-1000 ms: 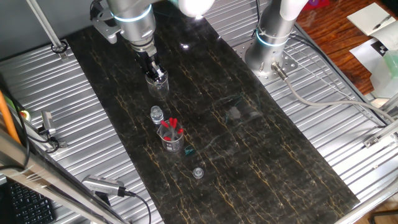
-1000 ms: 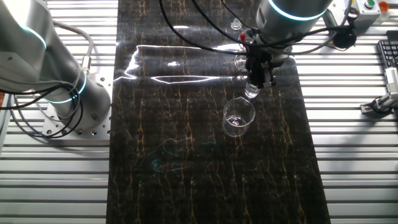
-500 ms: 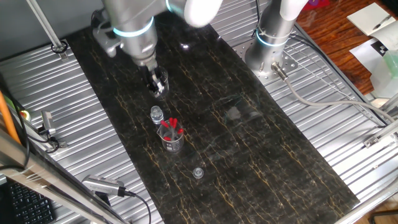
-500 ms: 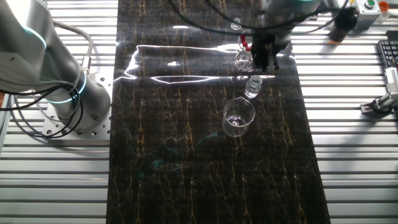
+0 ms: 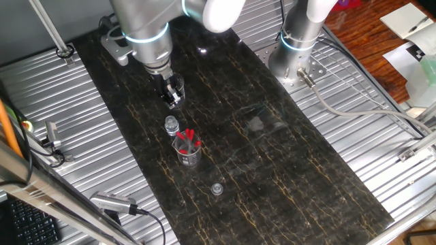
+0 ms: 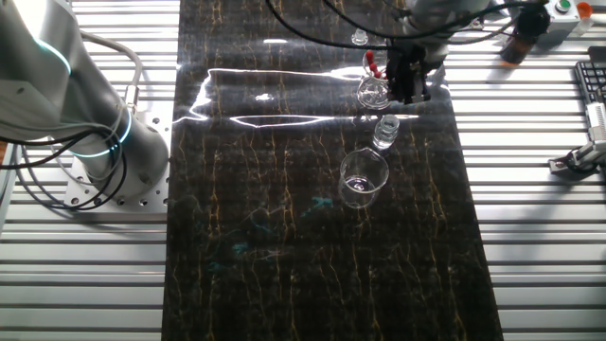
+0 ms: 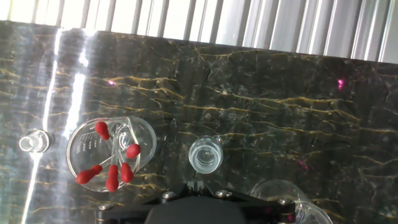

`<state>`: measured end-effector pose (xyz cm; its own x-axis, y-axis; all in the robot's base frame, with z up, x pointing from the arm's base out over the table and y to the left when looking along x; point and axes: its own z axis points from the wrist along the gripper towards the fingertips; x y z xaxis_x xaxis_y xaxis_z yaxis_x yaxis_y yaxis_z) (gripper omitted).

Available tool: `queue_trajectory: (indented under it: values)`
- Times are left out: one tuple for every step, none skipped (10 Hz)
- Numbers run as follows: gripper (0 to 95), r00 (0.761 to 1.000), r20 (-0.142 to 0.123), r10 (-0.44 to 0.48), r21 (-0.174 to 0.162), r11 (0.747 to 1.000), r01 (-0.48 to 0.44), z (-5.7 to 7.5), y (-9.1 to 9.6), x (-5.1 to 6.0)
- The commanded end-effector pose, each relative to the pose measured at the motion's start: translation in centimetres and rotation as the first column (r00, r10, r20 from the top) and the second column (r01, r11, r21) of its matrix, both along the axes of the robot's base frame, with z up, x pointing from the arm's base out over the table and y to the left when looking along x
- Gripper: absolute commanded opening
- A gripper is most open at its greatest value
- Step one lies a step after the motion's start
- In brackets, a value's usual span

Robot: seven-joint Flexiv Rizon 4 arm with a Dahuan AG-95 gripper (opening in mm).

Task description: Transfer liquid using a dropper

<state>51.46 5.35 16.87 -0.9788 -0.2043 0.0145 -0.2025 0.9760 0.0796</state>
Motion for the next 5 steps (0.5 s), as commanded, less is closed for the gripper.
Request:
queue_trajectory:
  values:
    - [0.0, 1.000, -0.005, 0.004, -0.024, 1.000, -0.005, -0.20, 0.00, 0.17]
    - [0.0, 1.000, 0.008, -0.004, -0.015, 1.000, 0.004, -0.54, -0.01, 0.17]
    - [0.0, 1.000, 0.018, -0.006, -0.015, 1.000, 0.006, -0.63, -0.02, 0.17]
    - [0.0, 1.000, 0.024, -0.010, -0.017, 1.000, 0.011, -0.63, -0.02, 0.16]
    - [0.0, 1.000, 0.019, -0.014, -0.017, 1.000, 0.015, -0.64, -0.02, 0.16]
